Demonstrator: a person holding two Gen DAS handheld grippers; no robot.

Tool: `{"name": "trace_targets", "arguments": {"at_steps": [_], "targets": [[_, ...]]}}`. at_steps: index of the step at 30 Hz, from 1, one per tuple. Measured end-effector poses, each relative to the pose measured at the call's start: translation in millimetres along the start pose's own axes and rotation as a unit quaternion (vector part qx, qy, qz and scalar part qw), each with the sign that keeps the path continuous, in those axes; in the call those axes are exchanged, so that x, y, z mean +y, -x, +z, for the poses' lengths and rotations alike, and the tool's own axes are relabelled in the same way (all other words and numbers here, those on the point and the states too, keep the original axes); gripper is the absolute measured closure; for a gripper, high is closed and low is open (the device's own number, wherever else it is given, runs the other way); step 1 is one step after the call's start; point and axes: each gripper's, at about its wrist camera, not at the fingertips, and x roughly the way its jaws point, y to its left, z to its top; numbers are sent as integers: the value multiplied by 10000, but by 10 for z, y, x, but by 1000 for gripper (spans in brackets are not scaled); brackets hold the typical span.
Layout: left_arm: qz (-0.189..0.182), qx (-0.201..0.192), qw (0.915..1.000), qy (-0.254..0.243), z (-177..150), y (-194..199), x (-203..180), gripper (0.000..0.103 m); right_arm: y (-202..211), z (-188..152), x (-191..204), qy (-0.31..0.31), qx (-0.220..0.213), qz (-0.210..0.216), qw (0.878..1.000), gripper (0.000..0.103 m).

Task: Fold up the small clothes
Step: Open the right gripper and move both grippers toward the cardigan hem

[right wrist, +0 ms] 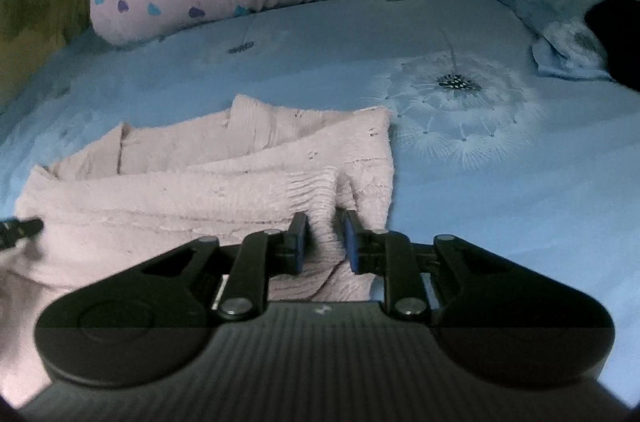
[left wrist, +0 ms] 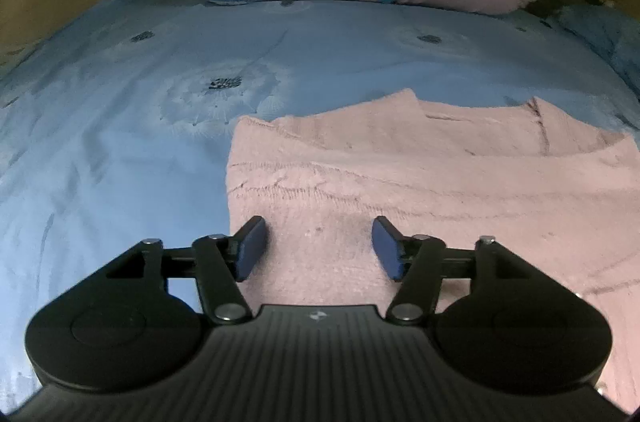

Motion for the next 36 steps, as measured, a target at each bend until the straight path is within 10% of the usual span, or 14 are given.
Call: {"name": "trace_targets", "arguments": {"at_steps": [19, 36], "targets": [[-397, -115, 9986, -337, -598, 1665, -71, 25, 1614, -694, 484, 953, -535, 553, 9925, 47], [-291, 127, 9933, -1107, -1544, 2446, -138, 23, 2347, -1513, 718, 1768, -496, 623, 9810, 47]]}}
